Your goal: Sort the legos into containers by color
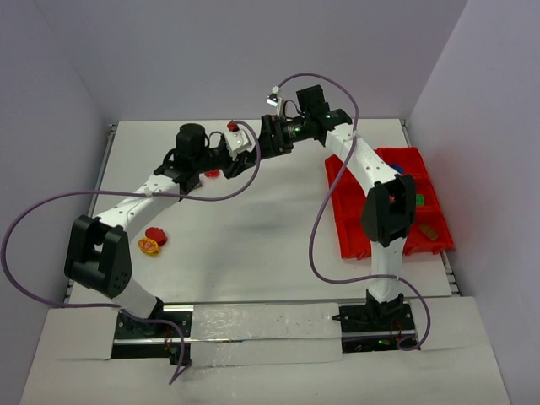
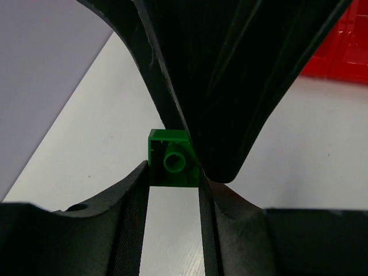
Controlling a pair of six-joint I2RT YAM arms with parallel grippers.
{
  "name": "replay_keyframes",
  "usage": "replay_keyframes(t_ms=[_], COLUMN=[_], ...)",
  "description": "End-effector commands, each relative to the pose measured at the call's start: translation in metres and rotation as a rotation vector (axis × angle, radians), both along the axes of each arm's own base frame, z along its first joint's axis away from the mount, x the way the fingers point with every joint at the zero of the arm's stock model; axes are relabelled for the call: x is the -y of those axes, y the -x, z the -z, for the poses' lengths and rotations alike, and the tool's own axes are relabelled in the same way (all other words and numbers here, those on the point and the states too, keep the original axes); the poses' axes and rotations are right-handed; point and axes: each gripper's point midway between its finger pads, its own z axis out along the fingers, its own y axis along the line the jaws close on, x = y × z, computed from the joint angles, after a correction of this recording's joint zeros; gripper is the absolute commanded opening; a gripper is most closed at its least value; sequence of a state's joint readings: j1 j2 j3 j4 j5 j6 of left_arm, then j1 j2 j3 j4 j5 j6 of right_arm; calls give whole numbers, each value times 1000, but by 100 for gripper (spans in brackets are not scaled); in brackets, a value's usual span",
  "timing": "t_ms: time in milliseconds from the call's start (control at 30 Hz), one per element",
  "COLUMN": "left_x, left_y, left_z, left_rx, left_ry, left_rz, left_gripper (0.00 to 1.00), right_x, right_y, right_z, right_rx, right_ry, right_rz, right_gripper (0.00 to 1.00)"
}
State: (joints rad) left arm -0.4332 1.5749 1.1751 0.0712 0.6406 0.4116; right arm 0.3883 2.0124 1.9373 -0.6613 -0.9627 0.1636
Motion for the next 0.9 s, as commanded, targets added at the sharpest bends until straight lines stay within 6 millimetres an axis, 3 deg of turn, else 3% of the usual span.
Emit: replay_keyframes(t_ms=[0, 33, 133, 367, 433, 533, 567, 600, 700, 733, 767, 833, 867], left_x=[11, 13, 17, 25, 24, 19, 16, 13, 1, 0, -3, -8, -12], left_y=[-5, -4, 1, 5, 2, -12, -18, -21, -27, -26, -25, -20, -20], left_z=[-39, -40, -43, -54, -54, -49, -50, -51, -39, -38, -36, -33, -25], left_rx=[102, 104, 117, 129, 119, 68, 55, 52, 11, 8, 3, -10, -23], left_ry=[61, 62, 66, 84, 86, 89, 86, 79, 40, 38, 32, 31, 20], left_rz=[1, 4, 20, 26, 6, -85, -124, -150, -220, -222, -232, -245, -264], left_gripper=[0, 0, 0, 0, 14, 79, 99, 99, 99, 99, 99, 99, 99], right_x=[-2, -2, -4, -6, -4, 15, 26, 38, 117, 123, 161, 206, 245], right_y=[-9, -9, -11, -10, -9, -10, -13, -17, -30, -28, -33, -30, -23], right_z=[-7, -7, -5, -6, -8, -11, -14, -20, -21, -21, -17, -7, -6], right_rx=[29, 29, 26, 29, 48, 83, 99, 129, 204, 238, 226, 225, 239], right_ry=[-19, -20, -23, -37, -31, 1, 10, 14, 129, 155, 201, 282, 339], right_rz=[0, 0, -2, -22, -25, 4, 22, 42, 190, 195, 270, 347, 390], right_gripper=[89, 88, 74, 21, 2, 0, 0, 0, 0, 0, 0, 0, 0])
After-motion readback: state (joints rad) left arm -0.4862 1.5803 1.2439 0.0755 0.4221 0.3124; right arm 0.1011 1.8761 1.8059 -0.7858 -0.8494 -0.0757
